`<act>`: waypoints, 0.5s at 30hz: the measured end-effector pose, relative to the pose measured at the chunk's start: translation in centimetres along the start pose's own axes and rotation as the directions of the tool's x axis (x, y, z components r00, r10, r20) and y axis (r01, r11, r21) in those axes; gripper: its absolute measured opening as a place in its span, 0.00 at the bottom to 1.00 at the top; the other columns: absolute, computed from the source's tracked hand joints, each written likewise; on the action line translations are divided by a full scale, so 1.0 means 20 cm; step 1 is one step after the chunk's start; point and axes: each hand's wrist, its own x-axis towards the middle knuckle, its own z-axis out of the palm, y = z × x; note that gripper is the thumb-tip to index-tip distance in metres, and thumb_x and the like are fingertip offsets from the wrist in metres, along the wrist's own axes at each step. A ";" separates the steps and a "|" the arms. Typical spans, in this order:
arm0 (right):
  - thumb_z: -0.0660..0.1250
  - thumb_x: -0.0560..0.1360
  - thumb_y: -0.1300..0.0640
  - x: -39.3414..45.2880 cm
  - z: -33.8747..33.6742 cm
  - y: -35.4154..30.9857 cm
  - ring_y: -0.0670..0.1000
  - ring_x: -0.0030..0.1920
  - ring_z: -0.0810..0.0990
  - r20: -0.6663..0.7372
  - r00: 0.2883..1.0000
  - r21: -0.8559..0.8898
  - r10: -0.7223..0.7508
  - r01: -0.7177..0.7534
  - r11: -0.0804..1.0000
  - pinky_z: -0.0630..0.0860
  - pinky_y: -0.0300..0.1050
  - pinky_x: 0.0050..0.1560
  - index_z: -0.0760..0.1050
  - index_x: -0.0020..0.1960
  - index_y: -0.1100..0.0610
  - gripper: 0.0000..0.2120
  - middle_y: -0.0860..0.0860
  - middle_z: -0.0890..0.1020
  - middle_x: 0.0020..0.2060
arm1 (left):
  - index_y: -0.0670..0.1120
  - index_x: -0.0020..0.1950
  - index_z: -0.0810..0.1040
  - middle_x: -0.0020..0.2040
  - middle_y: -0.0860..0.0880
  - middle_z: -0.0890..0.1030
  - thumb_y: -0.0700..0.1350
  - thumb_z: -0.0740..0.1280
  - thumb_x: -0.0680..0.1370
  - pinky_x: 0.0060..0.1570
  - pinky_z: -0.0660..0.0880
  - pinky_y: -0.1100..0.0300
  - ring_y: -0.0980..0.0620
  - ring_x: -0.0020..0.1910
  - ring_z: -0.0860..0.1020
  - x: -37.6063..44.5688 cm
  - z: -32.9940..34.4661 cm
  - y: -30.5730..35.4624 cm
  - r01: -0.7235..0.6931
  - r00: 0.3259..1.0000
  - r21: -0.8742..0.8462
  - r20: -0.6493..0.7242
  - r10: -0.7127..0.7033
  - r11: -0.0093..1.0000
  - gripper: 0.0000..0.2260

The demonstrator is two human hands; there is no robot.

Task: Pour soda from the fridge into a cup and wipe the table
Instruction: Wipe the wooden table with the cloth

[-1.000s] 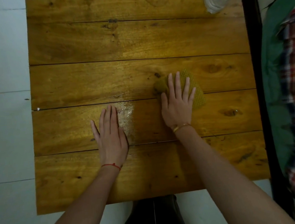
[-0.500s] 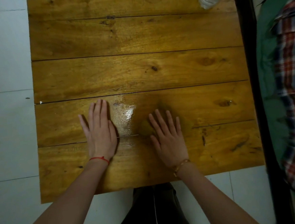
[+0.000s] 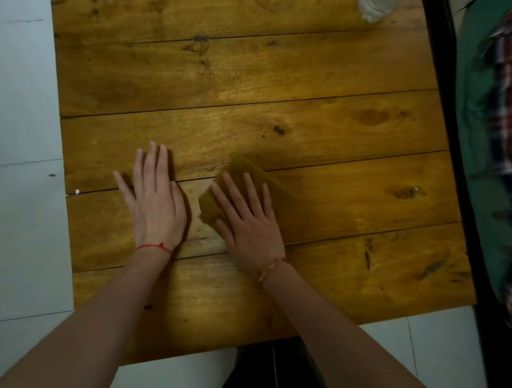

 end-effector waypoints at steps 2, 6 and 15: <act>0.49 0.82 0.42 -0.06 -0.01 0.08 0.54 0.78 0.38 0.011 1.000 -0.021 -0.018 0.018 1.000 0.45 0.60 0.77 0.42 0.79 0.46 0.29 0.46 0.43 0.79 | 0.46 0.80 0.52 0.81 0.48 0.54 0.43 0.54 0.82 0.75 0.43 0.35 0.49 0.80 0.48 0.04 0.02 0.00 -0.003 1.000 0.007 0.022 0.003 1.000 0.26; 0.46 0.82 0.43 0.06 -0.09 0.29 0.55 0.78 0.39 -0.061 0.979 -0.069 0.197 -0.201 0.977 0.43 0.60 0.77 0.41 0.79 0.47 0.29 0.47 0.43 0.79 | 0.47 0.80 0.52 0.81 0.49 0.54 0.46 0.49 0.82 0.74 0.43 0.34 0.49 0.80 0.48 0.09 0.07 -0.01 0.008 0.998 0.014 0.059 -0.009 1.000 0.26; 0.47 0.82 0.43 0.60 -0.13 0.04 0.57 0.78 0.41 -0.135 0.978 -0.010 0.161 -0.164 0.986 0.42 0.61 0.76 0.44 0.79 0.48 0.28 0.49 0.45 0.79 | 0.48 0.80 0.54 0.81 0.51 0.54 0.46 0.50 0.81 0.75 0.44 0.34 0.50 0.80 0.48 0.10 0.08 0.00 0.034 0.998 0.007 0.061 -0.034 0.999 0.26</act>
